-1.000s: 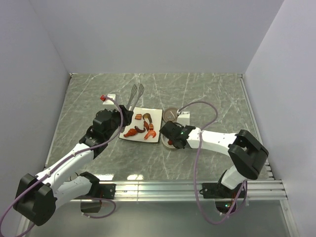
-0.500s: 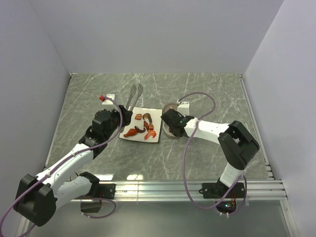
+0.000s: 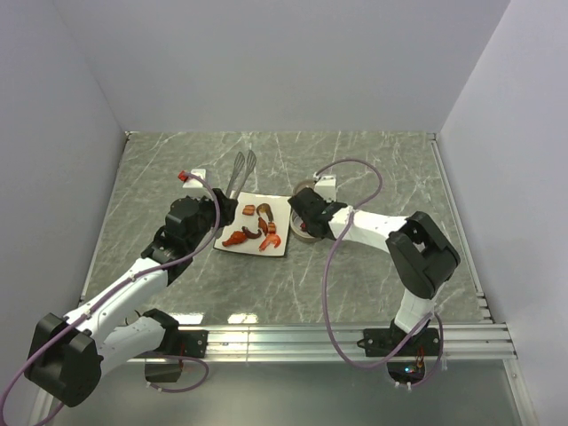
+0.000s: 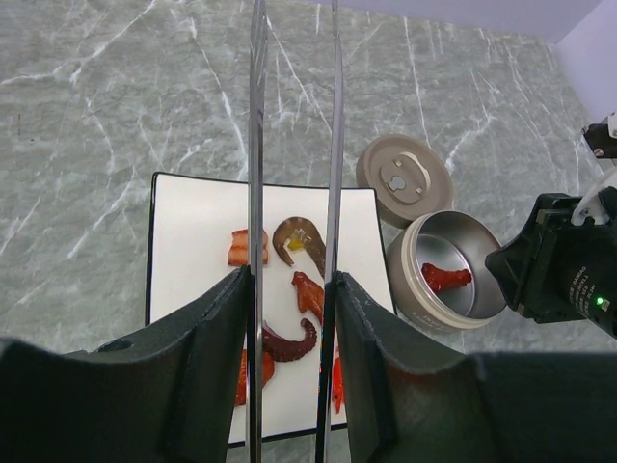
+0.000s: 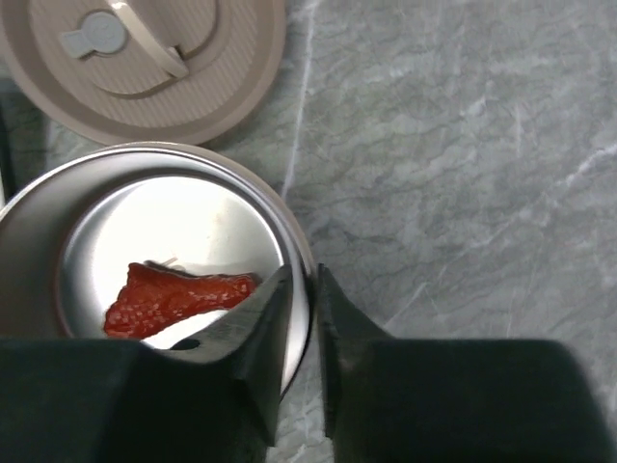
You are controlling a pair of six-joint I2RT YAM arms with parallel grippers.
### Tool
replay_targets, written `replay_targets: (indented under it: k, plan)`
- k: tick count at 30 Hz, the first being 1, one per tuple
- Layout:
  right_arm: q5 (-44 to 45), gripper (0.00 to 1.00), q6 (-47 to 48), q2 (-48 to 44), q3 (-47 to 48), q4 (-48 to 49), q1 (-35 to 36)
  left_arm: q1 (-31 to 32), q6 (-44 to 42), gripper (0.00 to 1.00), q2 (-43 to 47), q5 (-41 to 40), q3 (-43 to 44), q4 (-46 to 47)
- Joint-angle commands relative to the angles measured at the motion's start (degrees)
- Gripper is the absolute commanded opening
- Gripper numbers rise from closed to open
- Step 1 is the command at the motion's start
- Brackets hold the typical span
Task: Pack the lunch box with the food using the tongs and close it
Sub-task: Move the lunch box
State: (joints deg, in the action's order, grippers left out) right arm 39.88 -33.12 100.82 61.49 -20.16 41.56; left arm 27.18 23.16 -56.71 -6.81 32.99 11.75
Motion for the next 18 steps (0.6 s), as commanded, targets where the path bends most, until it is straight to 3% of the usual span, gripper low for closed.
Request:
replay_targets:
  k: [1, 2, 5, 8, 14, 18]
  plan:
    - [-0.9, 0.27, 2.2, -2.5, 1.9, 4.7, -0.3, -0.3, -0.7, 0.45, 0.5, 0.8, -0.4, 3.1]
    - [-1.4, 0.4, 2.6, -3.7, 1.7, 5.1, -0.3, -0.3, -0.7, 0.45, 0.5, 0.7, -0.5, 3.1]
    - [-1.9, 0.6, 3.9, -5.9, 1.2, 6.1, -0.3, -0.3, -0.4, 0.45, 0.3, -0.5, -0.6, 2.4]
    - [-1.8, 0.69, 6.0, -10.1, -0.5, 7.7, -0.3, -0.3, 0.1, 0.45, 0.3, -1.4, -1.2, 2.1]
    - [-3.8, 0.77, 11.2, -24.0, -5.2, 14.8, -0.4, 0.6, 1.1, 0.44, -1.3, -2.3, -1.5, 0.0]
    - [-8.2, 0.8, 14.2, -31.8, -7.3, 20.0, -2.9, 4.1, 2.5, 0.44, -2.2, -7.2, -0.8, -4.0]
